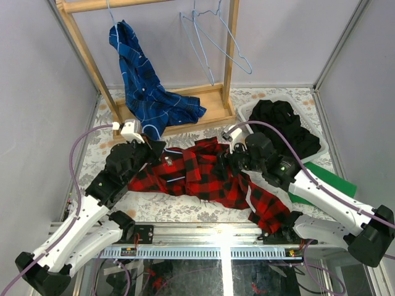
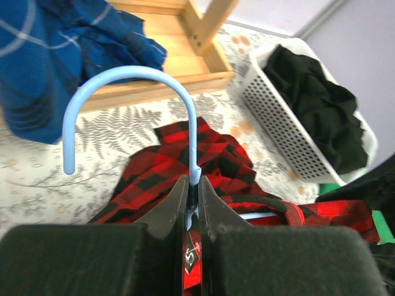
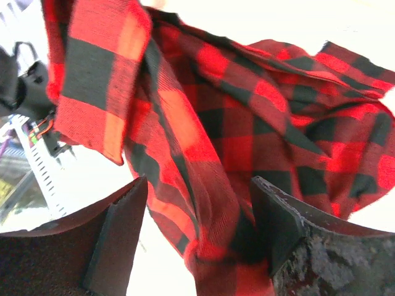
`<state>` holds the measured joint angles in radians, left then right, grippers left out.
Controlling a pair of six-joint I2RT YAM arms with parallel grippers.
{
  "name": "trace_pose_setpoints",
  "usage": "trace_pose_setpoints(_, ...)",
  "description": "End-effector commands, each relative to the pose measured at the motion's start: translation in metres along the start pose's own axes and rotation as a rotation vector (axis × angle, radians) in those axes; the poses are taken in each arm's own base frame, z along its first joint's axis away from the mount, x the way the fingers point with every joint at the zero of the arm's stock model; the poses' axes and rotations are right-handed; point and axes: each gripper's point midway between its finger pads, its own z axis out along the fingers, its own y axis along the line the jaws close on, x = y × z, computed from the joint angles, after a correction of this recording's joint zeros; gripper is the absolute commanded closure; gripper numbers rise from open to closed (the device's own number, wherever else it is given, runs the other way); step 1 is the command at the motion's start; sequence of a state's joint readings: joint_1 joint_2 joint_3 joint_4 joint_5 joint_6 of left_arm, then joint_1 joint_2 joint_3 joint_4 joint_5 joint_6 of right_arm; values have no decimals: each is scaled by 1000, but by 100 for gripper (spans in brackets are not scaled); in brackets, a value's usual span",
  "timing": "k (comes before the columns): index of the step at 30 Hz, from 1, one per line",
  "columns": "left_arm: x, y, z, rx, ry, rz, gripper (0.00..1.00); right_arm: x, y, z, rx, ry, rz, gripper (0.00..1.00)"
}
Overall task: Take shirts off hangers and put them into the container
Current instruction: Remove the shirt from the hanger.
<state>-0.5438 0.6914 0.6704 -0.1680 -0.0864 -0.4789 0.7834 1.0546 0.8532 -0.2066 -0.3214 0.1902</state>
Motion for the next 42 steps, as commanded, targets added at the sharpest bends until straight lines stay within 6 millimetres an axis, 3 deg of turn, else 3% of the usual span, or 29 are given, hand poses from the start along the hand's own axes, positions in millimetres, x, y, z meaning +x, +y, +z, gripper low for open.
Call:
trace_pose_setpoints(1, -25, 25, -11, -178, -70, 64, 100, -35, -30, -14, 218, -109, 9, 25)
trace_pose_setpoints(4, -26, 27, -12, -220, -57, 76, 100, -47, -45, -28, 331, -178, 23, 23)
trace_pose_setpoints(7, -23, 28, -10, -259, -30, 104, 100, -48, -36, -28, 288, -210, 4, 22)
trace_pose_setpoints(13, -21, 19, -7, -275, -29, 107, 100, -26, -32, -10, 247, -70, -25, 28)
trace_pose_setpoints(20, -20, 15, -7, -294, -22, 124, 100, -14, -50, 1, 331, 31, -4, 58)
trace_pose_setpoints(27, -21, 33, -13, -398, -22, 150, 100, -18, -59, -8, 389, -17, -4, 85)
trace_pose_setpoints(34, -16, 40, -15, -419, -11, 192, 100, -18, -86, -23, 567, -30, 19, 100)
trace_pose_setpoints(38, -17, 44, -19, -437, -12, 203, 100, -18, -101, -30, 662, -49, 56, 100)
trace_pose_setpoints(42, -19, 39, -22, -394, -27, 183, 100, -2, -121, -27, 726, 11, 97, 97)
